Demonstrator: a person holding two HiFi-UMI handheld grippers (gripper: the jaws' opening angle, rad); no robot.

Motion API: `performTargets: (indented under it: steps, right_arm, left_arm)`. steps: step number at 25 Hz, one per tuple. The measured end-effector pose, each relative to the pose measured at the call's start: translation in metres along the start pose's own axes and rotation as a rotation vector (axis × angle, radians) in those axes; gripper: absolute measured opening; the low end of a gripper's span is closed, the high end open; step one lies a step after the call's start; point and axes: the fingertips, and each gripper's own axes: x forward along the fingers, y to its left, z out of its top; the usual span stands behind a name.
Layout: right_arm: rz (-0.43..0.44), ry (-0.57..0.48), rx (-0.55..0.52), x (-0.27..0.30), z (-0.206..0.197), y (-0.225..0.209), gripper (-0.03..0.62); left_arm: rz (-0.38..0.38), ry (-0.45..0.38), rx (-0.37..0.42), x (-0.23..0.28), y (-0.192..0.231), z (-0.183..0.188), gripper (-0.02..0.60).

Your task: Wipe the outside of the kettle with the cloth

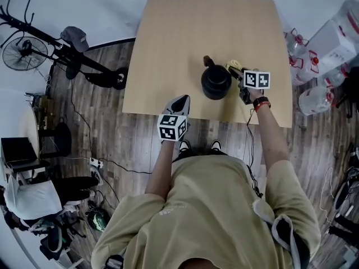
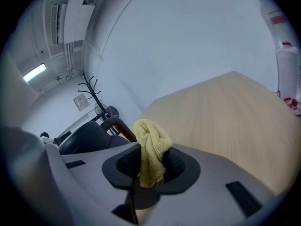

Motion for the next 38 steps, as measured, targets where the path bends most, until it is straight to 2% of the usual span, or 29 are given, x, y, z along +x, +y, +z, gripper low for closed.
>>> performTargets:
  steps: [5,14,19,26,33,38]
  right_arm:
    - [-0.178,-0.076,0.047,-0.030,-0.020,-0.012,0.103]
    - [-0.341,-0.136,0.122,-0.085,-0.093,0.013,0.104]
    - [-0.330,-0.131,0.148,-0.082,-0.130,0.058,0.106]
    - [-0.269,-0.074,0.182,-0.044,-0.176,0.122,0.106]
    - [-0.207,0.011,0.169,0.008,-0.191,0.170,0.107]
    - [-0.225,0.005,0.229,0.039,-0.188,0.177,0.107]
  left_arm:
    - [-0.066,-0.008,0.019,0.001,0.007,0.005,0.025]
    - [-0.198,0.009,0.065,-0.002,-0.005,-0.004,0.025]
    - [-0.236,0.008,0.061,-0.015,0.000,-0.005,0.025]
    - [-0.249,0.001,0.058,-0.036,0.017,-0.008,0.025]
    - [-0.223,-0.017,0.063,-0.050,0.042,-0.001,0.025]
    - [-0.199,-0.035,0.061,-0.057,0.055,0.005,0.025]
